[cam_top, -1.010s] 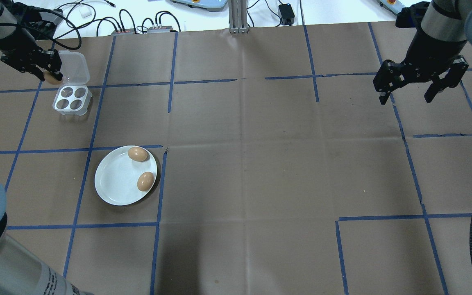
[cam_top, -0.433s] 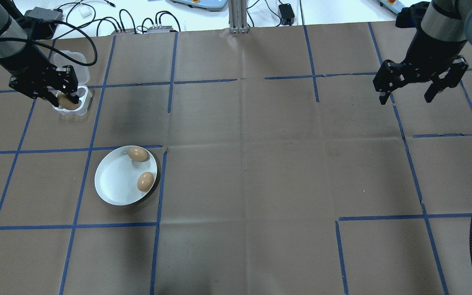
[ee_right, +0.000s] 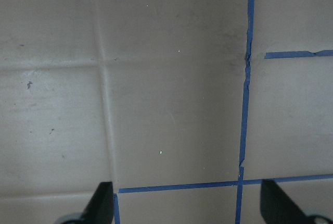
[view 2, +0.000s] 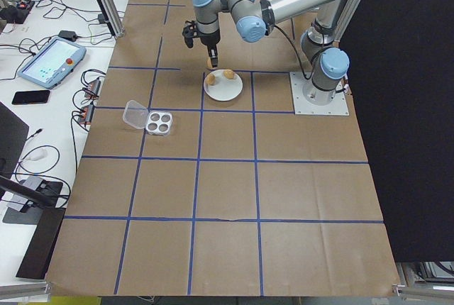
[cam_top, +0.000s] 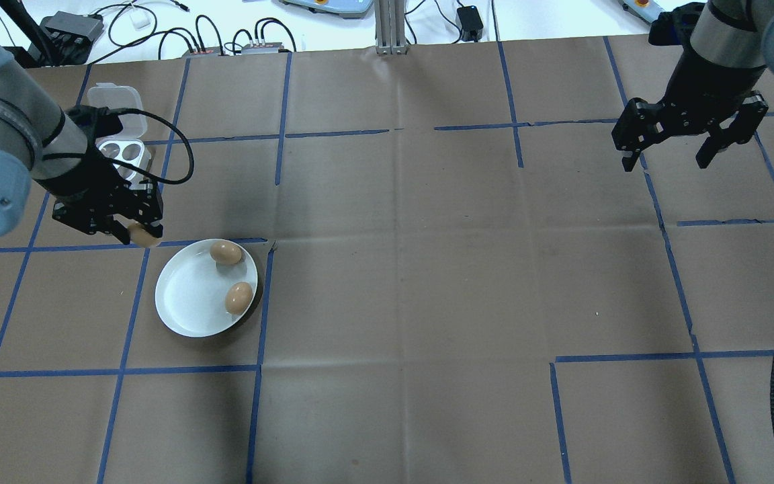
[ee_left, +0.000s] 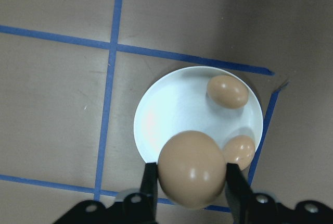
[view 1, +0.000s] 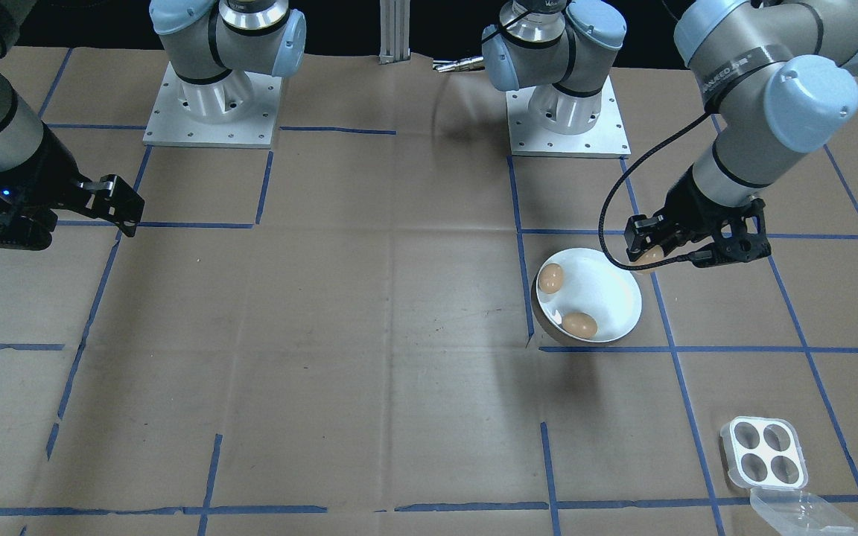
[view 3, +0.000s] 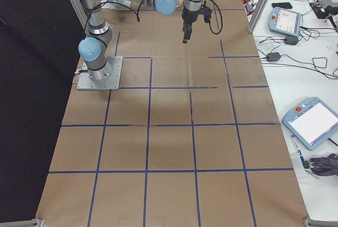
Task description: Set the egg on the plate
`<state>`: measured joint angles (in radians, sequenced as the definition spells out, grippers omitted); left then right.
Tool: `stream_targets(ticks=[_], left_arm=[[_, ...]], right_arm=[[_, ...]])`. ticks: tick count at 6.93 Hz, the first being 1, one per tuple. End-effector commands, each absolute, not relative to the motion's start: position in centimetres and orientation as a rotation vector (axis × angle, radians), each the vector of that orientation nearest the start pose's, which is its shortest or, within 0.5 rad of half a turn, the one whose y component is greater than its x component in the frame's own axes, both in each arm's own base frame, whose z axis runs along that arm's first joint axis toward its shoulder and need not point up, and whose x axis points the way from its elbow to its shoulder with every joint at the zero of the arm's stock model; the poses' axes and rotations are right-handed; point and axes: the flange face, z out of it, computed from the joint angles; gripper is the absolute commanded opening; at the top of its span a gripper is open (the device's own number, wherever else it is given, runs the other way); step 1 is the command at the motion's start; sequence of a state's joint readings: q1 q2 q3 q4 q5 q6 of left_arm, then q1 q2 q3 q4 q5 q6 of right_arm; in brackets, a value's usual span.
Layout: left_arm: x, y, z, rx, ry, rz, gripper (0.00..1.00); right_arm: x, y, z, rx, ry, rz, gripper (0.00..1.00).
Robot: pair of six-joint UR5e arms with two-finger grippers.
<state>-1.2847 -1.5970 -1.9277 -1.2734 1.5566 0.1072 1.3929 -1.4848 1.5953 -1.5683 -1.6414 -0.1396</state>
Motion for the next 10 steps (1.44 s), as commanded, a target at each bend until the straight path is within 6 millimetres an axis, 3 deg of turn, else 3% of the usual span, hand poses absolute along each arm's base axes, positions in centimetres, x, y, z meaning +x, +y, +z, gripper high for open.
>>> stream_targets(ticks=[1, 3, 4, 5, 6, 7, 9, 10], left_arm=[[-0.4, -46.5, 27.3, -0.28, 3.156, 0.098, 0.22], [-0.2, -47.5, 22.5, -0.259, 3.16, 0.141, 0.22], [-0.1, -47.7, 21.6, -0.254, 3.162, 0.17, 0.23], [-0.2, -47.7, 22.1, -0.253, 3.155, 0.143, 0.43], [-0.2, -47.8, 21.6, -0.25, 3.154, 0.157, 0.94], [-0.1, -47.9, 22.5, -0.247, 3.148, 0.12, 0.99], [-0.1, -48.2, 25.3, -0.246, 3.138, 0.026, 1.0], [0.1, -48.9, 29.4, -0.25, 3.124, -0.08, 1.0]], right_arm=[[3.3, -52.8, 43.3, 0.055, 3.187, 0.194, 1.0], [3.3, -52.8, 43.3, 0.055, 3.187, 0.197, 1.0], [3.3, -52.8, 43.3, 0.055, 3.187, 0.197, 1.0], [3.3, -52.8, 43.3, 0.055, 3.187, 0.197, 1.0], [3.3, -52.8, 43.3, 0.055, 3.187, 0.194, 1.0], [3.3, -52.8, 43.3, 0.055, 3.187, 0.197, 1.0], [3.3, -52.8, 43.3, 0.055, 3.187, 0.194, 1.0], [3.3, -52.8, 43.3, 0.055, 3.187, 0.197, 1.0]])
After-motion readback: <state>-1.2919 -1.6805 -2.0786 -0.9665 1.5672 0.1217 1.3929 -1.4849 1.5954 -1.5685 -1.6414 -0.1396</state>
